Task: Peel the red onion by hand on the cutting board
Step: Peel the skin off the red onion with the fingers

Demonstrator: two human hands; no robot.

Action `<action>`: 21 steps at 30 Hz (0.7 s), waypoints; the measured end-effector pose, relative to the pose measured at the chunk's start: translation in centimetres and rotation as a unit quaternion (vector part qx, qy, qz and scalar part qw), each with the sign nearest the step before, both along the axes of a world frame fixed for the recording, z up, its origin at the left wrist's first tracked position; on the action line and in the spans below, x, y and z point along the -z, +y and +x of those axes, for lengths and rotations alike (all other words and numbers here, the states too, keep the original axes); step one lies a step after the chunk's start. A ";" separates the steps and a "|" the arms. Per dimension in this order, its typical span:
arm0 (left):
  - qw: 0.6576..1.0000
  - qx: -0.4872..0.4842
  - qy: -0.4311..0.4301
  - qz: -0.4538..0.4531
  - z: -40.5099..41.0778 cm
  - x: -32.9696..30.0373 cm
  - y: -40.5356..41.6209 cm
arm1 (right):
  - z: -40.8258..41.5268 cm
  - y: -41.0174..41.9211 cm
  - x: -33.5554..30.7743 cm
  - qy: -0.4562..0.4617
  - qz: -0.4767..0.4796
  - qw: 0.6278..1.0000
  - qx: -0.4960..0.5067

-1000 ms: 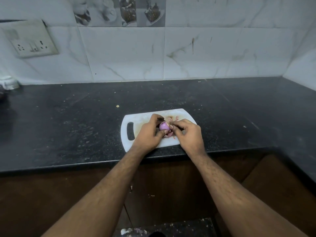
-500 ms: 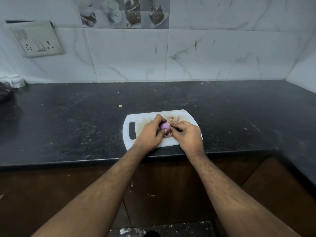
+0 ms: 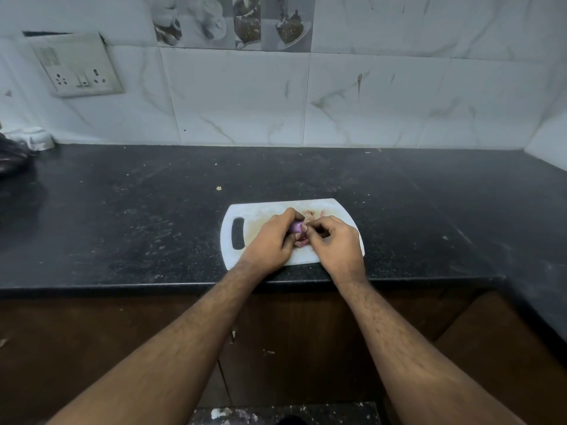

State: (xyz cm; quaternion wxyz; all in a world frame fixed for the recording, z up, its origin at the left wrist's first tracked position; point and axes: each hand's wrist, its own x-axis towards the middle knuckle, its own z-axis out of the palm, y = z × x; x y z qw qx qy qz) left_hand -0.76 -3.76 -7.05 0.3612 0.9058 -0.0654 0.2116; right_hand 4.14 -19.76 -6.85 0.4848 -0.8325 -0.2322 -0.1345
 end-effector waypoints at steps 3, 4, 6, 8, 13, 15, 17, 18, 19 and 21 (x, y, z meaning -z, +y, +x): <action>1.000 -0.001 0.004 -0.006 0.3 0.2 0.3 | 0.1 0.0 -0.1 -0.001 0.007 1.000 -0.004; 1.000 -0.001 0.005 -0.013 0.3 0.3 0.4 | 0.1 0.0 0.0 0.002 0.007 1.000 -0.004; 1.000 -0.003 0.005 -0.025 0.3 0.4 0.4 | 0.1 0.0 0.0 0.012 0.004 1.000 0.001; 0.999 -0.006 0.001 -0.035 0.4 0.4 0.5 | 0.3 0.0 0.0 0.024 0.003 1.000 0.005; 0.999 -0.010 0.001 -0.037 0.5 0.4 0.3 | 0.2 0.1 0.0 0.026 -0.001 0.999 0.029; 0.999 -0.015 0.003 -0.038 0.4 0.3 0.3 | 0.3 0.1 0.1 0.029 -0.031 0.998 0.049; 0.999 -0.021 0.007 -0.043 0.2 0.2 0.2 | 0.3 0.3 0.1 0.037 -0.055 0.996 0.060; 0.999 -0.024 0.009 -0.045 0.1 0.0 0.2 | 0.3 0.3 0.1 0.036 -0.055 0.996 0.058; 0.999 -0.025 0.011 -0.045 0.1 -0.1 0.1 | 0.2 0.3 0.1 0.033 -0.050 0.997 0.057; 0.999 -0.024 0.011 -0.035 0.0 -0.1 0.0 | 0.0 0.4 -0.2 0.017 -0.031 0.997 0.062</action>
